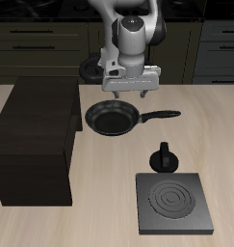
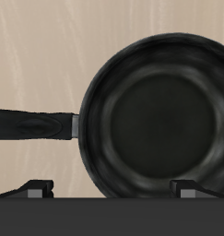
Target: Place the frypan on the flat stove
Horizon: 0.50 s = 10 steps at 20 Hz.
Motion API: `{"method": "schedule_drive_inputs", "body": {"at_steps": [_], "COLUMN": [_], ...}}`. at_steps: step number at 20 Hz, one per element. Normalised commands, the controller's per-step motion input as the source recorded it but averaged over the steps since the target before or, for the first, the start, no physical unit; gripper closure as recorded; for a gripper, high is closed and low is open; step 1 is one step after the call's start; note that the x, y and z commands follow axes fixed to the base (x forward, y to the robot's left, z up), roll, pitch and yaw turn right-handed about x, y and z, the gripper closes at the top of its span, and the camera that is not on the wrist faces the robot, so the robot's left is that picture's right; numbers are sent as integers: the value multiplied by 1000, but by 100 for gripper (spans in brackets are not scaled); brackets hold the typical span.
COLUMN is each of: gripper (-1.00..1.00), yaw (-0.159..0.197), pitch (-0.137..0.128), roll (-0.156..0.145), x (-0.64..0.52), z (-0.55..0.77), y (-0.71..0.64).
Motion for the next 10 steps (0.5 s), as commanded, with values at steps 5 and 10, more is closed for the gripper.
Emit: {"method": "schedule_drive_inputs", "body": {"at_steps": [5, 10], "gripper": [-100, -100], "yaw": [49, 21], "pitch": [33, 27], "roll": [17, 6], "x": [-34, -12], "z": [-352, -237], "y": [17, -20]}}
